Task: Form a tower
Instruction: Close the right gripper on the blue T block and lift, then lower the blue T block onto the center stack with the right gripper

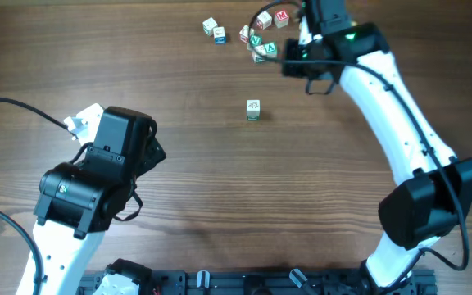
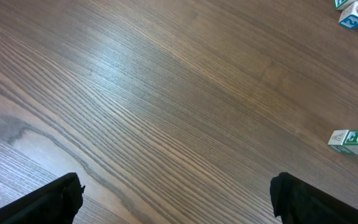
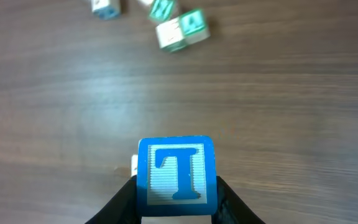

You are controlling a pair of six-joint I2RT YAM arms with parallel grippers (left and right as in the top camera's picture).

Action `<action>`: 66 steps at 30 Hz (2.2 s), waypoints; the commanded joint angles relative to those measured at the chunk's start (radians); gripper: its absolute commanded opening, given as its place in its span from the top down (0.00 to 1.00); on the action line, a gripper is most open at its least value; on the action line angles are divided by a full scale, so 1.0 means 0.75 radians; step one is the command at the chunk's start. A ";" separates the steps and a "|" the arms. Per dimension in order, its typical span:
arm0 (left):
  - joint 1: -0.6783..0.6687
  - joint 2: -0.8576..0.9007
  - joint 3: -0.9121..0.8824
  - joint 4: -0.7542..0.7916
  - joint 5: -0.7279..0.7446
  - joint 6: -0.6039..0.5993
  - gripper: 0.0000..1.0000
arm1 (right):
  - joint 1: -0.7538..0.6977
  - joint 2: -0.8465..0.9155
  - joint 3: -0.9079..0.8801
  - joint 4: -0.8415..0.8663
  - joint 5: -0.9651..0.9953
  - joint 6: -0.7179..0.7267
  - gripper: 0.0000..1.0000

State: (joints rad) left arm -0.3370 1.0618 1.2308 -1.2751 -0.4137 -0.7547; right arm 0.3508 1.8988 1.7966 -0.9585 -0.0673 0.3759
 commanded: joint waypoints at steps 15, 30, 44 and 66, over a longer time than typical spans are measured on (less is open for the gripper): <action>0.013 -0.002 -0.012 0.004 0.007 -0.022 0.00 | 0.175 -0.006 -0.379 0.364 0.044 -0.115 0.70; 0.013 -0.002 -0.012 0.004 0.007 -0.022 0.00 | 0.338 -0.009 -0.393 0.445 0.318 0.143 0.73; 0.013 -0.002 -0.012 0.004 0.007 -0.022 0.00 | 0.340 -0.036 -0.400 0.445 0.340 0.236 0.74; 0.013 -0.002 -0.012 0.004 0.007 -0.022 0.00 | 0.340 0.038 -0.508 0.549 0.384 0.196 0.73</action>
State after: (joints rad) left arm -0.3370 1.0618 1.2308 -1.2751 -0.4137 -0.7547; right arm 0.6060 1.9018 1.4273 -0.5598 0.1913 0.5373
